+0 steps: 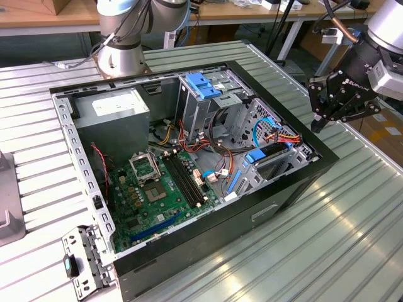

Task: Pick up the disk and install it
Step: 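Insert the first disk wire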

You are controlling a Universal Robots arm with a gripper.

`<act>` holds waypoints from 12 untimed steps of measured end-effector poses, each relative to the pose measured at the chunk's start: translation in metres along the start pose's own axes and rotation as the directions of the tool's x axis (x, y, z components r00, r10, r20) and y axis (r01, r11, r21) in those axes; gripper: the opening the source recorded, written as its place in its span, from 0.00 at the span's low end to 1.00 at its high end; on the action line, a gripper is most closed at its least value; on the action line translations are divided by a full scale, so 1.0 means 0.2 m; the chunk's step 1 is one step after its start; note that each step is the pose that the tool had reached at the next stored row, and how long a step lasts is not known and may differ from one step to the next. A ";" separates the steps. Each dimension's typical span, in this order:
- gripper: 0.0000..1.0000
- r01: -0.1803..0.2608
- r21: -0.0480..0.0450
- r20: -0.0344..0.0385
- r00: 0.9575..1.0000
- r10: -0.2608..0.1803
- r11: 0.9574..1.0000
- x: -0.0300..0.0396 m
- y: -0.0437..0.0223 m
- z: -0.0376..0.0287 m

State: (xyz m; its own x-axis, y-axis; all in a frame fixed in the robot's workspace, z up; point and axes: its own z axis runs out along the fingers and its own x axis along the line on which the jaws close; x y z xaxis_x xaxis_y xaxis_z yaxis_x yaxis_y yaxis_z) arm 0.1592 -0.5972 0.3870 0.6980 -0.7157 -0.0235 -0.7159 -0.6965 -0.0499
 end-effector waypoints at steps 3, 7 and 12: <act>0.10 0.000 0.000 0.000 1.000 0.000 1.000 -0.001 0.001 0.000; 0.10 0.000 0.000 0.000 1.000 0.000 1.000 -0.011 0.011 0.003; 0.10 0.003 0.000 0.000 1.000 -0.003 1.000 -0.028 0.032 0.017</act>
State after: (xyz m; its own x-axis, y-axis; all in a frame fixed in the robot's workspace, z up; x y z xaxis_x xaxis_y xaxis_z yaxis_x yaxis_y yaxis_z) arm 0.1507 -0.5974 0.3834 0.6999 -0.7138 -0.0237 -0.7139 -0.6984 -0.0502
